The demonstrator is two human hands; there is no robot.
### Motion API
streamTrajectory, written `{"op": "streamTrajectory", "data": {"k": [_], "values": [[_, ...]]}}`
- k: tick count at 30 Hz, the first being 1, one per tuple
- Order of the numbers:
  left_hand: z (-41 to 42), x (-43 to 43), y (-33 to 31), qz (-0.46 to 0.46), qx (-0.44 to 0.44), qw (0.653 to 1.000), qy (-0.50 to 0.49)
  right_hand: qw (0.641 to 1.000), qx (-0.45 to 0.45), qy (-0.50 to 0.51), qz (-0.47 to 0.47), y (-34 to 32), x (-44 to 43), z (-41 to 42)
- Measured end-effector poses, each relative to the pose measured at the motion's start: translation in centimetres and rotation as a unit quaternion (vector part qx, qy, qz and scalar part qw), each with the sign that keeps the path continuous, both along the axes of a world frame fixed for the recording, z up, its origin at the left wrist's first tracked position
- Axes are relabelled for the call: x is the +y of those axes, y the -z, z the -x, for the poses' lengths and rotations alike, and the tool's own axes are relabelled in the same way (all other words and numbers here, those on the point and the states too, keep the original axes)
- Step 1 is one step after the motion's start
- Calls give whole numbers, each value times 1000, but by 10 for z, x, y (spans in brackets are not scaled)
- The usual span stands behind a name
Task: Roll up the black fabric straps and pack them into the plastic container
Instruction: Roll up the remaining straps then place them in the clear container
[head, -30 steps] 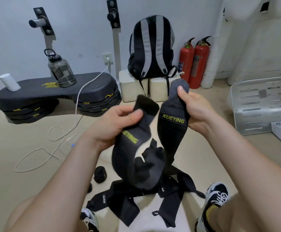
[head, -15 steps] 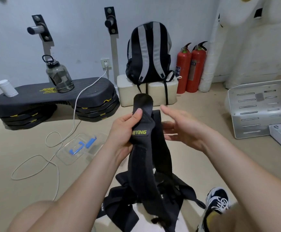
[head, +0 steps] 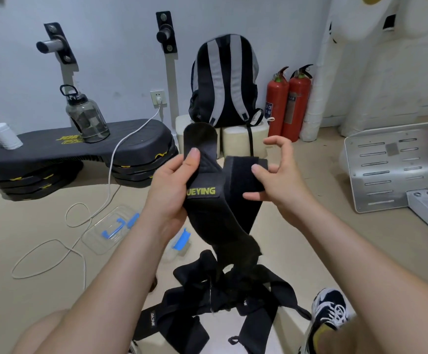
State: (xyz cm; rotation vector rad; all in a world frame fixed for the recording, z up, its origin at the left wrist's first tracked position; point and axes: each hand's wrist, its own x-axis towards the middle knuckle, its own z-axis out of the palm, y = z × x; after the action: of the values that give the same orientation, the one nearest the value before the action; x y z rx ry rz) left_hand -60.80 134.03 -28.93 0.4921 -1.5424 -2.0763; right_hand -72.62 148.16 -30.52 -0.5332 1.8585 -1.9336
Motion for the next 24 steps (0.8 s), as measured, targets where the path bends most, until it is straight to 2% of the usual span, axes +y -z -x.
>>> {"op": "streamTrajectory", "data": {"k": [4, 7, 11, 16, 24], "values": [[-15, 2, -11, 45, -3, 995, 93, 998, -50, -20, 33, -1, 0, 7], [-16, 9, -1, 89, -48, 986, 130, 991, -87, -77, 65, -3, 0, 4], [-12, 13, 13, 91, -96, 988, 83, 985, -96, -127, 64, -8, 2, -2], [-7, 13, 16, 71, -95, 993, 19, 984, -52, -166, 33, -10, 1, -12], [0, 13, 20, 64, -93, 994, 0, 988, 26, -154, -9, -7, -2, -22]]}}
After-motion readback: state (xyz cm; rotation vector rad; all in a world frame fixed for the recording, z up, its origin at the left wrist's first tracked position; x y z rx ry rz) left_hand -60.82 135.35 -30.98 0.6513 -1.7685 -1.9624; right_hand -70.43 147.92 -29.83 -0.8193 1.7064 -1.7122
